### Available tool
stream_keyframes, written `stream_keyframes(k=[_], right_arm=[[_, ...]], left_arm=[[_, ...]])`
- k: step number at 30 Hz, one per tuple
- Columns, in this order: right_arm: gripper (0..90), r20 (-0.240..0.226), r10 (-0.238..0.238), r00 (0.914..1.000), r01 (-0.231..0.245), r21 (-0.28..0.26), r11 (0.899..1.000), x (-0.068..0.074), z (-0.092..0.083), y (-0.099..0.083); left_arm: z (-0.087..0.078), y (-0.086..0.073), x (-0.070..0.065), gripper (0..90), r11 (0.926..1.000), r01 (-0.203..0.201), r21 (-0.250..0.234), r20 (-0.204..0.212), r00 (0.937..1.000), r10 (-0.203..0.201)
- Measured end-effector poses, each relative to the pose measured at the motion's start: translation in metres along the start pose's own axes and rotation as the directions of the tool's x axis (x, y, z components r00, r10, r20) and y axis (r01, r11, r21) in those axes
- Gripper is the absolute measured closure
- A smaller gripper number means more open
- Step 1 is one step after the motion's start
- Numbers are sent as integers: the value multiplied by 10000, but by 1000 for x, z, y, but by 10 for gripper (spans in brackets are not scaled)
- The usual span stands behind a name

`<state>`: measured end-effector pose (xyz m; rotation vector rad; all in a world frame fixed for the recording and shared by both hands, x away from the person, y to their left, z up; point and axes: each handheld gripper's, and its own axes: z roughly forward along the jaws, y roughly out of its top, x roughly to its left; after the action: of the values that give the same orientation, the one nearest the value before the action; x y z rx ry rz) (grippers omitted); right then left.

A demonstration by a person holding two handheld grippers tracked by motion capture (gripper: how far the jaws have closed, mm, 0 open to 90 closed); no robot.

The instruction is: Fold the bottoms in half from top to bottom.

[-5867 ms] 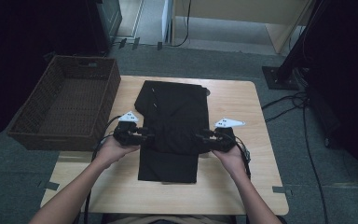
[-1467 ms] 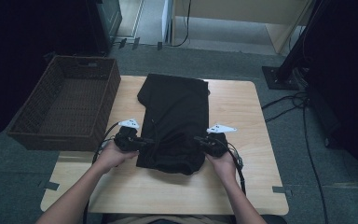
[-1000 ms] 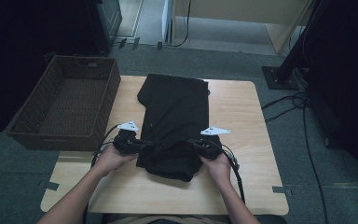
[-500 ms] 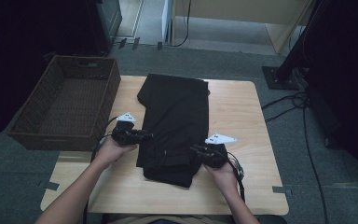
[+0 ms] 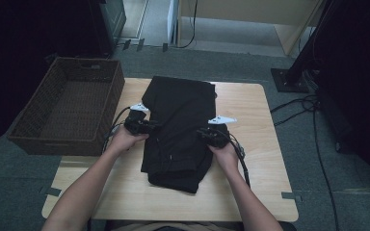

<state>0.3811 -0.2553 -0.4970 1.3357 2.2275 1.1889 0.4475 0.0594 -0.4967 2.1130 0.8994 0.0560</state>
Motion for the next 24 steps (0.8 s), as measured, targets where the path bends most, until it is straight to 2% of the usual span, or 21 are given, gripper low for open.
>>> stream_keyframes(k=[2, 4, 6, 7, 8, 10, 12, 15, 17, 21, 24], right_arm=[[768, 166, -79, 9998, 78, 98, 9999, -6, 9, 6], [762, 236, 101, 9997, -112, 457, 9989, -13, 21, 10], [752, 272, 127, 9995, -145, 656, 9977, -14, 26, 9], [748, 272, 18, 9996, -39, 772, 9970, -14, 29, 8], [746, 238, -153, 9996, 137, 648, 9978, -14, 30, 7], [746, 216, -127, 9997, 113, 626, 9980, -15, 30, 6], [745, 141, 104, 9998, -111, 504, 9987, -16, 30, 4], [733, 33, 183, 9998, -184, 293, 9994, -17, 29, 1], [722, -65, 81, 9999, -79, 267, 9996, -17, 26, -2], [707, -93, -110, 9999, 114, 451, 9989, -12, 20, -6], [707, -174, -328, 9993, 336, 466, 9983, -6, 11, -14]], left_arm=[[6, 1, 3, 669, 10000, -93, 31, -50, 9999, 94], [11, -1, 5, 660, 9998, -42, 190, -63, 10000, 44], [14, -2, 5, 649, 9990, -189, 394, -142, 9997, 195], [15, -4, 4, 649, 9993, -277, 266, -142, 9995, 280], [15, -4, 4, 649, 9990, -366, 245, -140, 9992, 369], [14, -5, 5, 649, 9993, -282, 239, -104, 9995, 285], [15, -5, 4, 601, 9994, -221, 254, -58, 9997, 222], [15, -6, -3, 568, 9989, -362, 303, -273, 9989, 371], [13, -7, -7, 568, 9991, -90, 407, -166, 9998, 97], [7, -18, -21, 568, 9984, -292, 490, 62, 9996, 290], [0, -30, -35, 568, 9983, -231, 538, 241, 9995, 218]])
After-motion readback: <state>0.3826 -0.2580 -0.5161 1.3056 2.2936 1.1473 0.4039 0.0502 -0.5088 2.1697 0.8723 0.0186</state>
